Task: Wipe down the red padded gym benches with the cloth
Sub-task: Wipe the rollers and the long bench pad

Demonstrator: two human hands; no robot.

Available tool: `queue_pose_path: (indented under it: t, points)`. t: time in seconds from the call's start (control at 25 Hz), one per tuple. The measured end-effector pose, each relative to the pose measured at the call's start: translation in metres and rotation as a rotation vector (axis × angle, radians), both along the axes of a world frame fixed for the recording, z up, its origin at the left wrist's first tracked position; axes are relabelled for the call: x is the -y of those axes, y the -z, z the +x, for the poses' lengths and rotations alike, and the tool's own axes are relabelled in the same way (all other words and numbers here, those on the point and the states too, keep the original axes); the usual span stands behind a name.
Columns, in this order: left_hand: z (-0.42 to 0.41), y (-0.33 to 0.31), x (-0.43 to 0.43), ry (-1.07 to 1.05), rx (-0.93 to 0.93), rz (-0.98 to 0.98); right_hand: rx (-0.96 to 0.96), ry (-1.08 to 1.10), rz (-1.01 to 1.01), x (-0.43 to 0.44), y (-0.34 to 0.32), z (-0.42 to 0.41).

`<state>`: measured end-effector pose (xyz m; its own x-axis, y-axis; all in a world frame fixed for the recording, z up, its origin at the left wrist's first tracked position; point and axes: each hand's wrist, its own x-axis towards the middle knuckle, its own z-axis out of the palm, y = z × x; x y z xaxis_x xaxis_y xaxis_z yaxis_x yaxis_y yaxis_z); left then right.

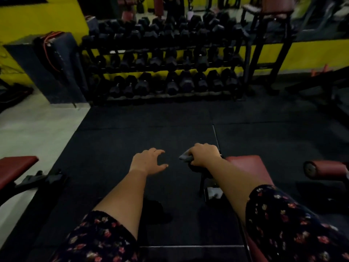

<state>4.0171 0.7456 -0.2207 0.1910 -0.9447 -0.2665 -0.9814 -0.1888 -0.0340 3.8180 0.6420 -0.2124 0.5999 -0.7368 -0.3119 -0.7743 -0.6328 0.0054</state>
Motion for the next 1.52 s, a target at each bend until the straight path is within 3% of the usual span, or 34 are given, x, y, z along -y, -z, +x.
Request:
queue_pose_path:
  t: [0.16, 0.44, 0.68, 0.92, 1.32, 1.52]
  points:
    - [-0.011, 0.003, 0.062, 0.055, -0.039, 0.01, 0.007, 0.084, 0.076, 0.044, 0.005, -0.021]
    - [-0.006, 0.01, 0.182, 0.172, -0.017, -0.006, -0.002, 0.195, 0.037, 0.136, 0.029, -0.018]
    - [0.043, 0.005, 0.314, 0.223, -0.031, 0.003, 0.02, 0.249, 0.037, 0.259, 0.015, 0.028]
    - [0.107, -0.023, 0.421, 0.193, -0.039, -0.09, 0.18, 0.325, 0.031, 0.362, -0.009, 0.092]
    - [0.216, -0.012, 0.514, 0.053, -0.022, -0.026, 0.082, 0.123, 0.066, 0.498, -0.012, 0.204]
    - [0.272, -0.017, 0.58, -0.062, -0.063, -0.103, 0.064, 0.035, 0.077, 0.592, -0.021, 0.28]
